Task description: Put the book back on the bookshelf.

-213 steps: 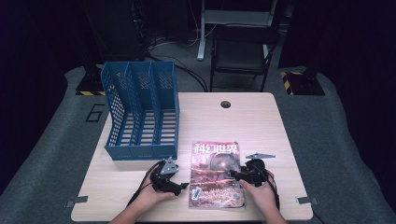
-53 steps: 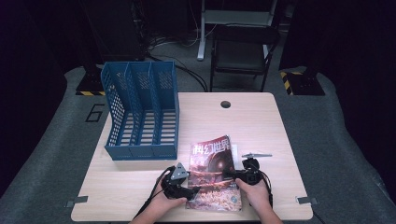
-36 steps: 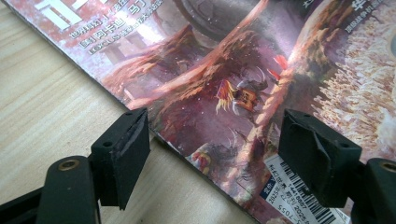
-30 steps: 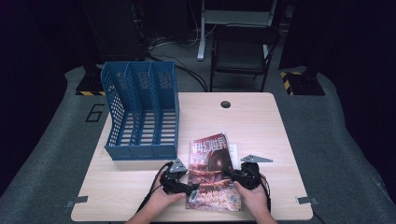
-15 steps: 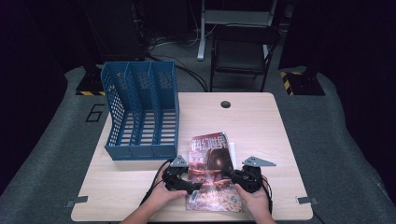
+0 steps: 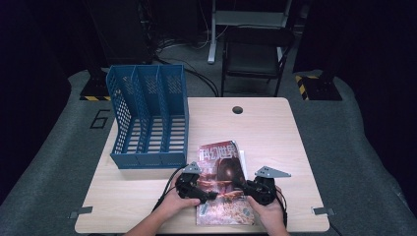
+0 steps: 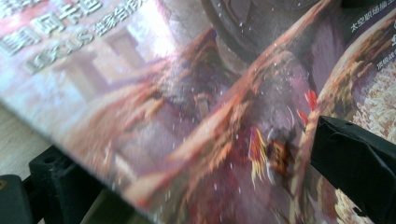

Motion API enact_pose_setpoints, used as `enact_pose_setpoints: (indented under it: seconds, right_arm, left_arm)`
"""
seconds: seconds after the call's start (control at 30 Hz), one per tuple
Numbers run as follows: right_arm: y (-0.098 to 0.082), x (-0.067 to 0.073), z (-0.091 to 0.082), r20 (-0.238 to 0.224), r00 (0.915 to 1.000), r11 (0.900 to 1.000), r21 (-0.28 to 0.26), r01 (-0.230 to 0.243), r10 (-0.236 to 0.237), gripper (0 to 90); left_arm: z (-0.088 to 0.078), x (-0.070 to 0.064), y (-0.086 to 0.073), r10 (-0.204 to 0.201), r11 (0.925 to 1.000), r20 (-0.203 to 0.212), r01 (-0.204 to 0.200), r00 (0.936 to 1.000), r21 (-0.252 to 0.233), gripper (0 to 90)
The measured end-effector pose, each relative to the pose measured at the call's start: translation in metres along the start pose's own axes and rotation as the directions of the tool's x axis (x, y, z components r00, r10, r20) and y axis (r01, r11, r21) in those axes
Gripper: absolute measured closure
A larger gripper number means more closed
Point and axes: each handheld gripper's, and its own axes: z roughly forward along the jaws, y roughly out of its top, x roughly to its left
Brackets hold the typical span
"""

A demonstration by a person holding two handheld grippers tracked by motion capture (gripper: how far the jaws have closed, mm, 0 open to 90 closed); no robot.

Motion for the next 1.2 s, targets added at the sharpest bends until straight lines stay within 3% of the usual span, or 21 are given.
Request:
enact_pose_setpoints:
  seconds: [0.43, 0.83, 1.03, 1.07, 1.2]
  right_arm:
    - [0.001, 0.001, 0.0, -0.028, 0.9996, 1.0, -0.015, 0.005, -0.005, 86.1]
    - [-0.003, -0.009, 0.006, -0.014, 0.9989, 0.999, 0.024, -0.044, 0.044, 84.4]
    - [-0.006, -0.016, 0.01, 0.003, 0.9982, 0.997, 0.046, -0.061, 0.06, 81.0]
    - [-0.008, -0.019, 0.013, 0.022, 0.9977, 0.996, 0.055, -0.065, 0.064, 79.2]
    - [-0.01, -0.023, 0.015, 0.029, 0.9962, 0.993, 0.079, -0.084, 0.082, 78.2]
  left_arm:
    - [0.001, 0.0, 0.001, 0.005, 1.0, 0.033, -0.005, 0.9994, 0.001, 5.0]
    - [-0.003, 0.004, -0.001, -0.04, 0.9987, 0.006, 0.04, 0.9992, -0.031, 17.5]
    - [-0.001, 0.0, -0.002, -0.017, 0.9993, -0.032, 0.016, 0.9994, -0.034, 19.3]
    - [-0.001, -0.002, -0.001, 0.004, 0.9996, -0.047, -0.005, 0.9989, -0.027, 20.6]
    - [0.0, -0.003, -0.001, 0.005, 0.9996, -0.065, -0.007, 0.9979, -0.027, 23.7]
